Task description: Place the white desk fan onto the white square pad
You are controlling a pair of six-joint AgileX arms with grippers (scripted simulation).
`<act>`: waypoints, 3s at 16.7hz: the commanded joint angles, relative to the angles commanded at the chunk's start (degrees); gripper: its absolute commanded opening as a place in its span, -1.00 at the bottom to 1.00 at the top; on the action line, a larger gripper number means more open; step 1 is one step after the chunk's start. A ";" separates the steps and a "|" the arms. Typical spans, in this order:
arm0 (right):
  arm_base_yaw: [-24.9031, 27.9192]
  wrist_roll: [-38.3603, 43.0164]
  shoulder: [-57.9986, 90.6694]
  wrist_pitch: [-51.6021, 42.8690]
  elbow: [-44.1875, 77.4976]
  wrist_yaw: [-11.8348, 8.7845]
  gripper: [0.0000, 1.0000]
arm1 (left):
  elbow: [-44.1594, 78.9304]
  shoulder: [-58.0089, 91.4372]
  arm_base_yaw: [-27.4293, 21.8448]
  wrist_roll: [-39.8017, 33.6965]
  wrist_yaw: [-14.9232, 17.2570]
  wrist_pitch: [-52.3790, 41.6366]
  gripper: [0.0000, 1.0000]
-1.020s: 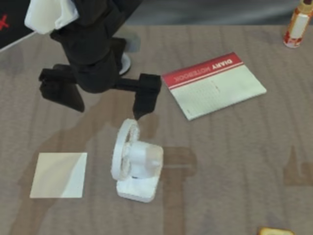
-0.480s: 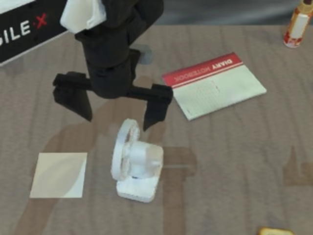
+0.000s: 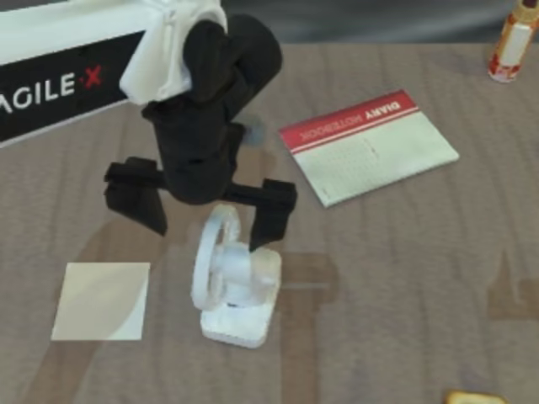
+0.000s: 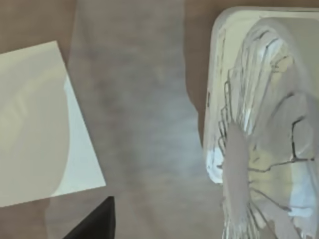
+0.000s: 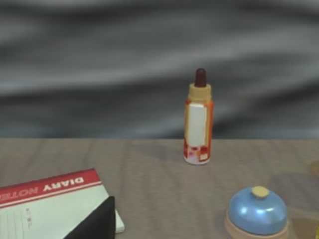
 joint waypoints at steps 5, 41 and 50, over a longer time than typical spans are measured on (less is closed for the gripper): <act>0.00 0.00 0.00 0.00 0.00 0.00 1.00 | -0.33 0.06 -0.01 -0.01 0.00 0.33 0.85; 0.00 0.00 0.00 0.00 0.00 0.00 1.00 | 10.05 -1.28 1.13 -2.06 0.07 -11.00 -1.00; 0.00 0.00 0.00 0.00 0.00 0.00 1.00 | 5.22 -6.03 9.23 -39.22 -0.18 -14.36 -1.00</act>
